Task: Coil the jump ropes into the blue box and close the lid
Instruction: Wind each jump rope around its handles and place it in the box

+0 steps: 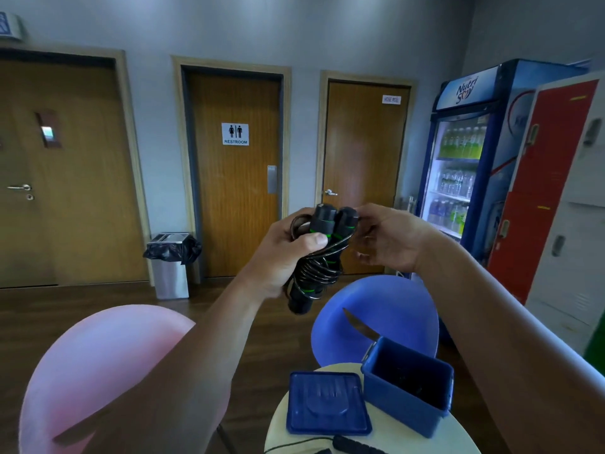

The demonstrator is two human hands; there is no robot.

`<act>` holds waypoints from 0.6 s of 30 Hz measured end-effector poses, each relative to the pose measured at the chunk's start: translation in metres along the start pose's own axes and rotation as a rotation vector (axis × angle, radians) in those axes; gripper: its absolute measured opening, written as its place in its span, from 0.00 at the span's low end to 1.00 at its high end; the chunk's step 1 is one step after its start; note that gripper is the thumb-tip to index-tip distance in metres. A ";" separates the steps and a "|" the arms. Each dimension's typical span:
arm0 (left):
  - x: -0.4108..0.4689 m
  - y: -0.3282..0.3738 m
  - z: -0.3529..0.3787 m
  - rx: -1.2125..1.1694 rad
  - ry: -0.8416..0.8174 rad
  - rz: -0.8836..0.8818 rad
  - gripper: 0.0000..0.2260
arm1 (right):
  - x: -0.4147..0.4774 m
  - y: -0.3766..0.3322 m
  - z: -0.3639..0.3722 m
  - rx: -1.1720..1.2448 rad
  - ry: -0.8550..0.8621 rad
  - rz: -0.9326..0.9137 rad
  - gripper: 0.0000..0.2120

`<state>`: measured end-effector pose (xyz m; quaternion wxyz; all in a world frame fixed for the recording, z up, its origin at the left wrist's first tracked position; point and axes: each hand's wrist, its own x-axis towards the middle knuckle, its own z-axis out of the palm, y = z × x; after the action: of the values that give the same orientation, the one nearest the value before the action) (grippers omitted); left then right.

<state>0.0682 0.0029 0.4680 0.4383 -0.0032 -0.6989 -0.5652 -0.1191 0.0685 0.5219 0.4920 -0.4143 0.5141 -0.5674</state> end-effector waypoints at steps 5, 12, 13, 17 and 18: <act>-0.007 -0.002 -0.007 0.119 -0.021 -0.155 0.10 | 0.003 -0.011 -0.005 -0.012 -0.055 -0.175 0.22; -0.009 -0.005 -0.002 0.143 -0.005 -0.032 0.09 | 0.007 -0.005 0.001 -0.089 -0.006 -0.102 0.22; -0.008 -0.005 -0.002 0.125 0.003 -0.015 0.08 | 0.007 -0.002 0.002 -0.107 0.014 -0.088 0.20; -0.002 -0.003 0.006 0.106 0.128 0.078 0.06 | 0.011 0.018 0.006 -0.094 0.066 -0.026 0.12; 0.000 -0.003 0.007 0.097 0.209 0.087 0.06 | 0.012 0.024 0.007 -0.090 0.073 -0.007 0.11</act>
<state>0.0626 0.0079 0.4658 0.5325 0.0466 -0.6752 -0.5084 -0.1116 0.0556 0.4982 0.4520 -0.4168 0.5553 -0.5600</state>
